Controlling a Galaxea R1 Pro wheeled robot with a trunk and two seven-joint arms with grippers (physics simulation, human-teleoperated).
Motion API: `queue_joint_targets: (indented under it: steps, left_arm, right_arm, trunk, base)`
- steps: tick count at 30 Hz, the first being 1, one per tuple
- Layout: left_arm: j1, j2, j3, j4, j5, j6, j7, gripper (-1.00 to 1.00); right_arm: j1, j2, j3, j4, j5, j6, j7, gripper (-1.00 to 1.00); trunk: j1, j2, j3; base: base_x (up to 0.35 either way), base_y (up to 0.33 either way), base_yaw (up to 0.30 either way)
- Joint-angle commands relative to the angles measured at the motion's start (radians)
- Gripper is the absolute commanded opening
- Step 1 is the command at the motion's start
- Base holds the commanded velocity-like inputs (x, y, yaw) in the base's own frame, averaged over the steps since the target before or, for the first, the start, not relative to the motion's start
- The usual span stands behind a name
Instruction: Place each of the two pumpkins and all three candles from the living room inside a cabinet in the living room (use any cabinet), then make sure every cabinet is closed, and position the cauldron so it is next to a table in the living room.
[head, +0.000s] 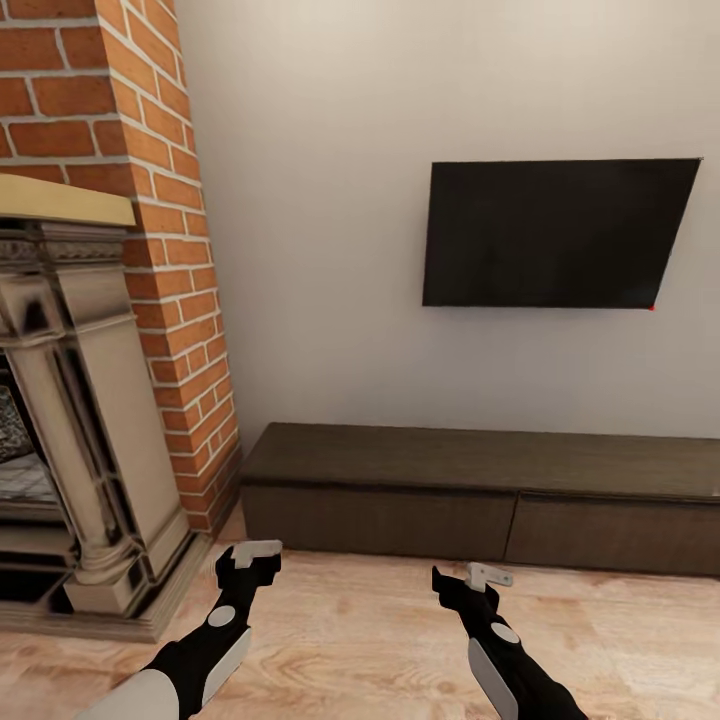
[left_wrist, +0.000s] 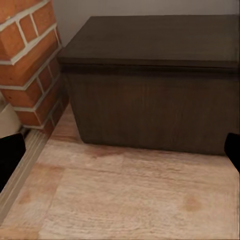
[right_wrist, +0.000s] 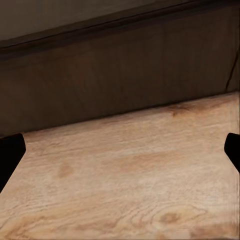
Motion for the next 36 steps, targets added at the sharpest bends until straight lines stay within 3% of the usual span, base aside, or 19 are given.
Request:
queue_joint_targets:
  steps: [1,8,19,23,28,36]
  left_arm:
    - [-0.001,0.001,-0.009,0.000,0.006,-0.003,0.007,1.00]
    - [-0.001,0.000,-0.009,0.000,0.005,-0.003,0.007,1.00]
    - [-0.001,0.000,-0.017,0.001,0.005,-0.003,0.008,1.00]
    - [-0.024,-0.022,-0.027,0.023,-0.011,0.020,0.031,1.00]
    - [-0.040,-0.022,-0.027,0.051,-0.011,0.048,0.059,1.00]
    - [-0.040,-0.022,-0.027,0.096,-0.011,0.093,0.104,1.00]
  right_arm:
    - [-0.001,-0.001,0.007,0.001,-0.011,-0.006,-0.007,1.00]
    - [-0.001,-0.002,0.007,0.001,-0.011,-0.006,-0.007,1.00]
    - [-0.001,0.004,0.008,0.001,-0.011,-0.007,-0.008,1.00]
    - [0.008,0.027,0.031,-0.022,0.012,-0.030,0.014,1.00]
    - [0.008,0.027,0.059,-0.028,0.040,-0.045,0.042,1.00]
    - [0.008,0.027,0.083,-0.028,0.040,-0.045,0.087,1.00]
  trunk:
    - [0.000,0.000,0.000]
    - [0.000,0.000,0.006]
    - [0.000,0.000,0.011]
    - [0.000,0.000,0.011]
    - [0.000,0.000,0.011]
    - [0.000,0.000,0.011]
  base:
    - [0.001,0.000,-0.264]
    - [0.061,0.000,-0.264]
    - [0.298,0.000,-0.134]
    - [0.108,0.000,0.000]
    - [0.110,0.000,0.000]
    - [0.110,0.000,0.000]
